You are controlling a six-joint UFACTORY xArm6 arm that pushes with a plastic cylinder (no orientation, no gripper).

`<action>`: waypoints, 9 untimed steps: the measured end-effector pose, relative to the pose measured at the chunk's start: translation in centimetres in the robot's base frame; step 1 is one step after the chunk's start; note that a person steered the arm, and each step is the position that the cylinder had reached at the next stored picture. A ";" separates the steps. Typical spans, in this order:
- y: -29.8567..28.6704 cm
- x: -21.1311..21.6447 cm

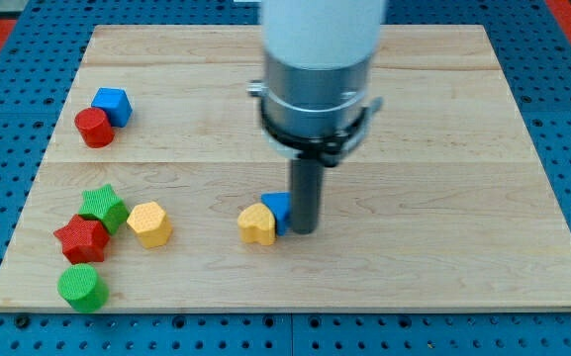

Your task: Move the blue triangle into the right of the yellow blocks

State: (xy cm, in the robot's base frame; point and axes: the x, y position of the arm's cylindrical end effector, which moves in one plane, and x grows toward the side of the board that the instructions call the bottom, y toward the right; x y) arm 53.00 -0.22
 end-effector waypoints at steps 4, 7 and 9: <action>-6.2 4.9; -5.4 -4.8; -6.7 -0.6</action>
State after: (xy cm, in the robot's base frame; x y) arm 52.37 -6.93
